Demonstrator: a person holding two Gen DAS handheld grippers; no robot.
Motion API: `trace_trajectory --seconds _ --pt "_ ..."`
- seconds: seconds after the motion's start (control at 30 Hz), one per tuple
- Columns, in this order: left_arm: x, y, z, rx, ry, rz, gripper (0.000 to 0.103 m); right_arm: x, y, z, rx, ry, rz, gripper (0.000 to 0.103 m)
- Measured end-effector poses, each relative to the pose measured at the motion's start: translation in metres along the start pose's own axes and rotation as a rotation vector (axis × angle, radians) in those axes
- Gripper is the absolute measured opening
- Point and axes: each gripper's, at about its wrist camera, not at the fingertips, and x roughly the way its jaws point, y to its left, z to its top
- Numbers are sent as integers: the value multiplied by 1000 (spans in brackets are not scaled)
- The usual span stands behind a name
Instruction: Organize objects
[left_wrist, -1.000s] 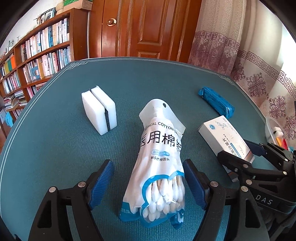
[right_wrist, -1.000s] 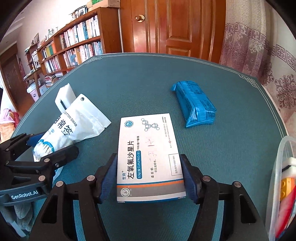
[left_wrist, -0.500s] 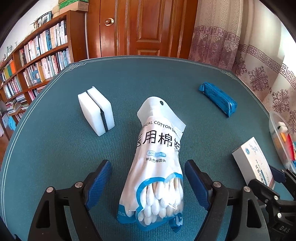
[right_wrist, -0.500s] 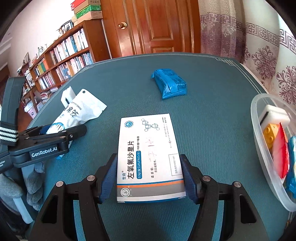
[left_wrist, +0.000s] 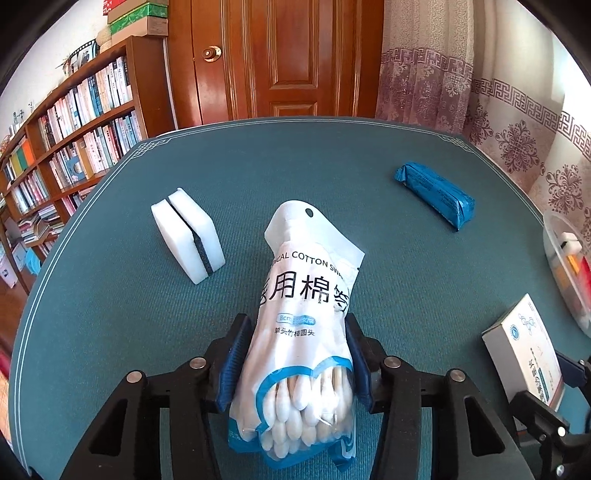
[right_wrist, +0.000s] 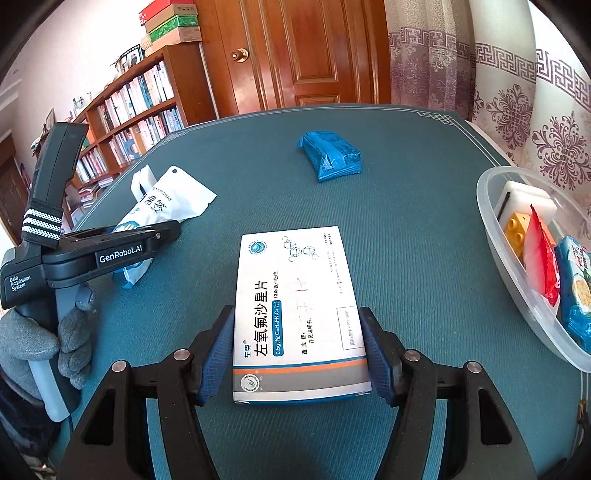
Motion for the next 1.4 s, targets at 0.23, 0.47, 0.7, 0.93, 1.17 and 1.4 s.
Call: trace_trajectory --seconds 0.23,0.47,0.7,0.93,1.17,1.4 --pt "-6 -3 -1 9 -19 -9 51 -11 -6 -1 34 -25 11 66" --pt "-18 -18 -3 47 -41 -10 51 -21 -12 -1 60 -49 10 66" --pt "-24 -32 -7 74 -41 -28 51 -30 -19 -2 86 -71 2 66" --pt "-30 -43 -10 92 -41 -45 51 -40 -27 -5 109 -88 -9 66" --pt "-35 -55 -13 110 -38 -73 51 -54 -35 -6 124 -118 -23 66" --pt "-39 -66 -16 127 -33 -98 51 -78 -58 0 164 -180 -75 66"
